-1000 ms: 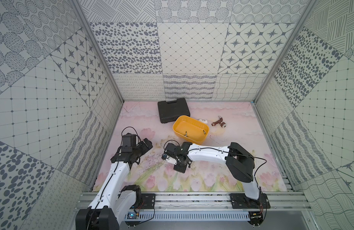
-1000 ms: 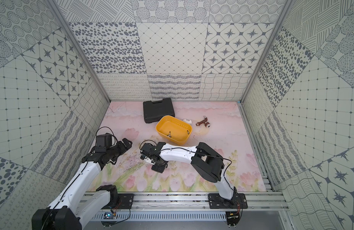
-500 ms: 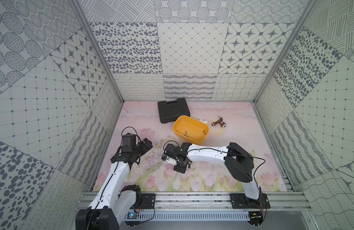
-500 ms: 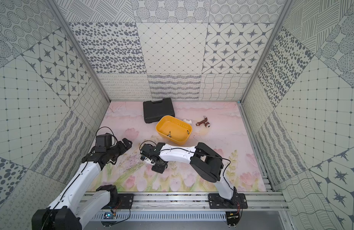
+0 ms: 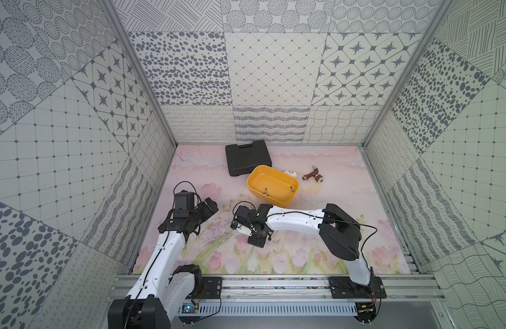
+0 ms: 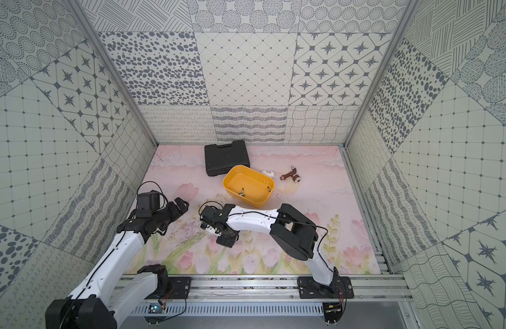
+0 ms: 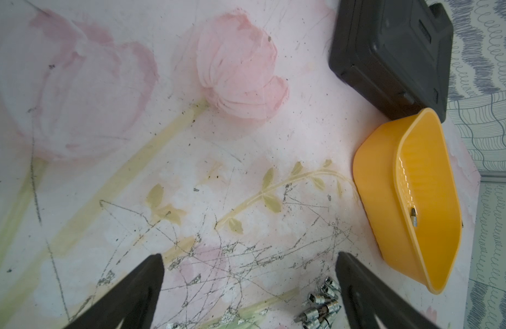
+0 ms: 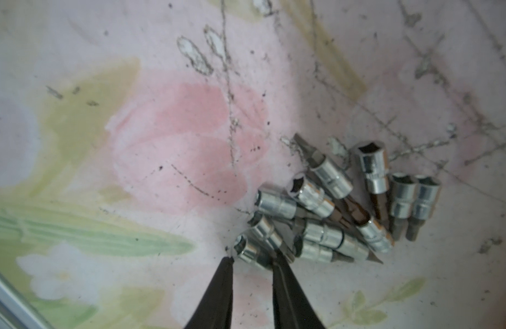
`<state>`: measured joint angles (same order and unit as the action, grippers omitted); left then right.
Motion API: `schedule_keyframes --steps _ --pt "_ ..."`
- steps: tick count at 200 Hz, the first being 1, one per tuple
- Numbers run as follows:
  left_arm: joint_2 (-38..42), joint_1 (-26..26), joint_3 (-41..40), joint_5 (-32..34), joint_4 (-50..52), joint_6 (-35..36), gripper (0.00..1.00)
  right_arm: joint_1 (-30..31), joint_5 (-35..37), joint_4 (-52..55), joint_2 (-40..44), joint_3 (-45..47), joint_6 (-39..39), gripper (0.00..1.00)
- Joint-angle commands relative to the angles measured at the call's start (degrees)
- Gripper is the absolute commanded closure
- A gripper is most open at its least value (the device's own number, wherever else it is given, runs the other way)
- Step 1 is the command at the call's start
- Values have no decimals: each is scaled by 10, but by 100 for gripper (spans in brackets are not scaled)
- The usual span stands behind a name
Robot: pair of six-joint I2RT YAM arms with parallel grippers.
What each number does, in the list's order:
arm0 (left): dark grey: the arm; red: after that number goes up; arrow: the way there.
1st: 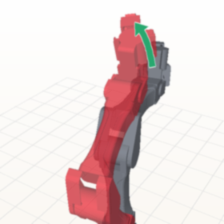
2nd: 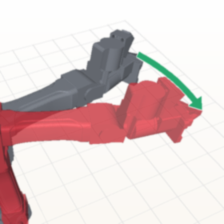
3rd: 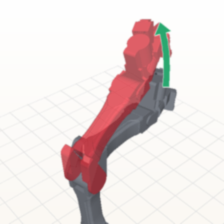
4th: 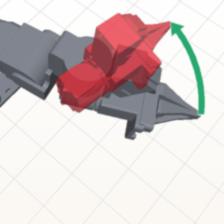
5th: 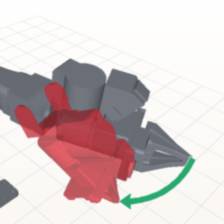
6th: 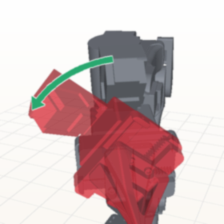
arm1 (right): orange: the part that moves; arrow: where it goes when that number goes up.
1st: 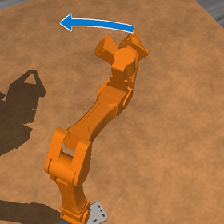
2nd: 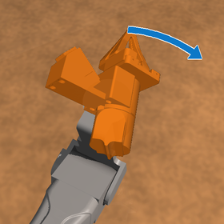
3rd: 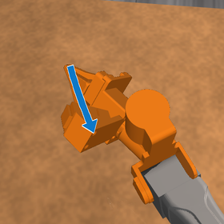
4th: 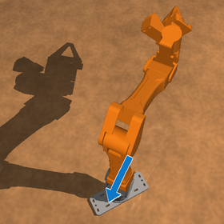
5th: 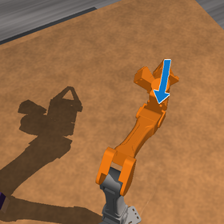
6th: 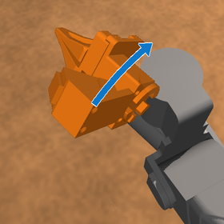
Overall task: Put the bit on the desktop into the storage box
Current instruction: Pick up the screwdriver bit from the center of the board.
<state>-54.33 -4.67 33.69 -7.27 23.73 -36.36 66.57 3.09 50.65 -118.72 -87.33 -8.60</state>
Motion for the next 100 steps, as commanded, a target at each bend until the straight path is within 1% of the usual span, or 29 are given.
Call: schedule_keyframes --steps 1,67,100 --pt "-2 -2 2 -5 -10 3 1 3 -7 -9 -20 -8 -5 73" --pt "-1 -8 5 -5 -10 5 1 3 -6 -14 -30 -7 -8 73" --pt "2 -10 5 -6 -8 4 1 3 -8 -15 -30 -6 -6 77"
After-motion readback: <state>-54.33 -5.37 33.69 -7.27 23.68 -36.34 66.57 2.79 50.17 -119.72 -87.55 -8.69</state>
